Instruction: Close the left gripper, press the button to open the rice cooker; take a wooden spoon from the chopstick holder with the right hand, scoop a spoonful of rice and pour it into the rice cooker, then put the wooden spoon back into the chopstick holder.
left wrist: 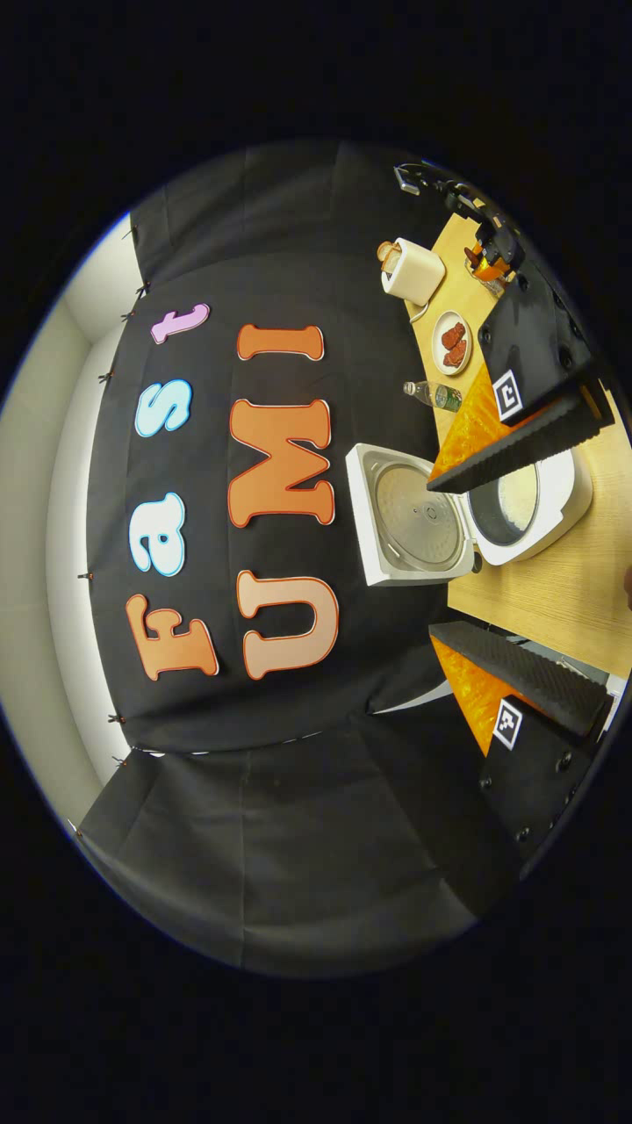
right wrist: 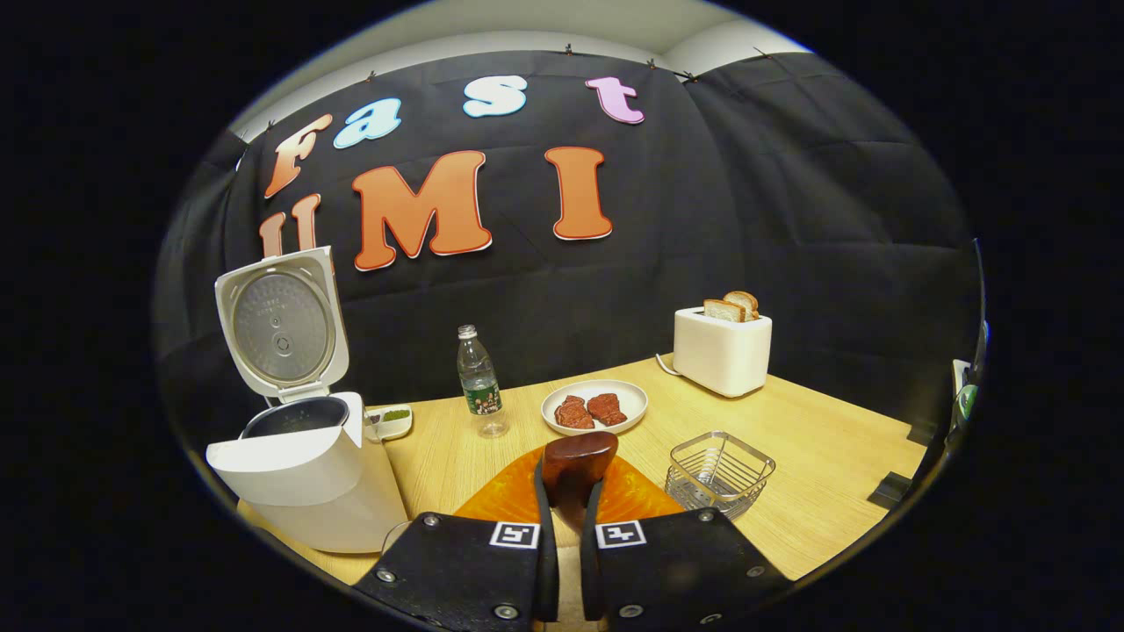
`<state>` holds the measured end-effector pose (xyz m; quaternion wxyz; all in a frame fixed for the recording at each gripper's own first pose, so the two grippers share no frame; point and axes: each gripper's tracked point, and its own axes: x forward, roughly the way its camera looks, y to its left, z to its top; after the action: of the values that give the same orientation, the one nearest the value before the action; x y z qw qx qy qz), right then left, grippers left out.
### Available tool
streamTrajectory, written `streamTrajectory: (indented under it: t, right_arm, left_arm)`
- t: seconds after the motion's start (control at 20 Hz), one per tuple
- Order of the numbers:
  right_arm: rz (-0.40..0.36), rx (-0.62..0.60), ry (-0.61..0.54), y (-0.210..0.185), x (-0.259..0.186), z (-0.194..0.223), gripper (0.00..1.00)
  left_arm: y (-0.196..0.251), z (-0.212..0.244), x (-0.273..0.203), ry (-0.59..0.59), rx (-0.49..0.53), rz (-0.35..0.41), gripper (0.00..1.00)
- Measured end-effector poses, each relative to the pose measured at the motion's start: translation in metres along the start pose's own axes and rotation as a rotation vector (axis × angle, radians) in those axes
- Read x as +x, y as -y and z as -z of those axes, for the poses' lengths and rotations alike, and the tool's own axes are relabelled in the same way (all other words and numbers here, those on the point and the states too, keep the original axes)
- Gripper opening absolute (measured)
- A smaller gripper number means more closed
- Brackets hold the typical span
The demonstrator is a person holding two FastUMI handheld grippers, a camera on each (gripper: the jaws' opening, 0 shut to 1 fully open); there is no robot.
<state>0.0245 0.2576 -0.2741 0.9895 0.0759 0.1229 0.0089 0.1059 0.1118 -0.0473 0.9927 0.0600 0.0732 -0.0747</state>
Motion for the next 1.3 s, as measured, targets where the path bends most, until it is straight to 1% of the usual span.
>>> streamTrajectory:
  t: [0.1, 0.15, 0.2, 0.4, 0.45, 0.55, 0.6, 0.75, 0.8, 0.9, 1.0, 1.2, 1.25, 1.3]
  right_arm:
    - [-0.034, -0.008, -0.053, -0.008, -0.003, 0.019, 0.10]
    - [-0.049, -0.014, -0.048, -0.013, -0.007, 0.023, 0.09]
    - [-0.052, -0.027, -0.064, -0.014, -0.002, 0.021, 0.10]
    - [-0.078, 0.024, -0.089, -0.028, -0.002, 0.022, 0.10]
    - [-0.103, 0.066, -0.097, -0.034, -0.003, 0.020, 0.10]
    - [-0.168, 0.198, -0.148, -0.053, -0.007, 0.026, 0.09]
    - [-0.184, 0.258, -0.155, -0.059, -0.007, 0.026, 0.10]
    - [-0.171, 0.333, -0.181, -0.055, -0.001, 0.029, 0.09]
    - [-0.167, 0.384, -0.197, -0.053, -0.001, 0.030, 0.10]
    - [-0.143, 0.500, -0.232, -0.044, 0.003, 0.033, 0.09]
    - [-0.136, 0.589, -0.254, -0.040, 0.004, 0.037, 0.09]
    - [-0.141, 0.688, -0.282, -0.042, 0.000, 0.041, 0.09]
    - [-0.145, 0.721, -0.294, -0.042, -0.001, 0.044, 0.09]
    - [-0.148, 0.759, -0.309, -0.041, -0.001, 0.046, 0.10]
  left_arm:
    - [-0.003, 0.005, 0.002, -0.006, -0.009, -0.007, 0.98]
    - [-0.005, 0.006, 0.003, -0.009, -0.015, -0.009, 0.98]
    - [-0.007, 0.010, 0.003, -0.015, -0.021, -0.013, 0.99]
    - [-0.016, 0.019, 0.003, -0.037, -0.058, -0.025, 0.99]
    - [-0.018, 0.022, 0.004, -0.043, -0.065, -0.025, 0.98]
    - [-0.022, 0.022, 0.005, -0.047, -0.072, -0.027, 0.99]
    - [-0.024, 0.021, 0.005, -0.044, -0.071, -0.032, 0.99]
    - [-0.026, 0.016, 0.005, -0.031, -0.067, -0.030, 0.99]
    - [-0.025, 0.014, 0.006, -0.024, -0.066, -0.029, 0.98]
    - [-0.024, 0.012, 0.008, -0.018, -0.068, -0.024, 0.99]
    - [-0.020, 0.012, 0.007, -0.018, -0.072, -0.013, 0.99]
    - [-0.016, 0.009, 0.008, -0.012, -0.072, -0.009, 0.99]
    - [-0.015, 0.007, 0.007, -0.009, -0.075, -0.005, 0.98]
    - [-0.014, 0.007, 0.008, -0.007, -0.078, -0.002, 0.99]
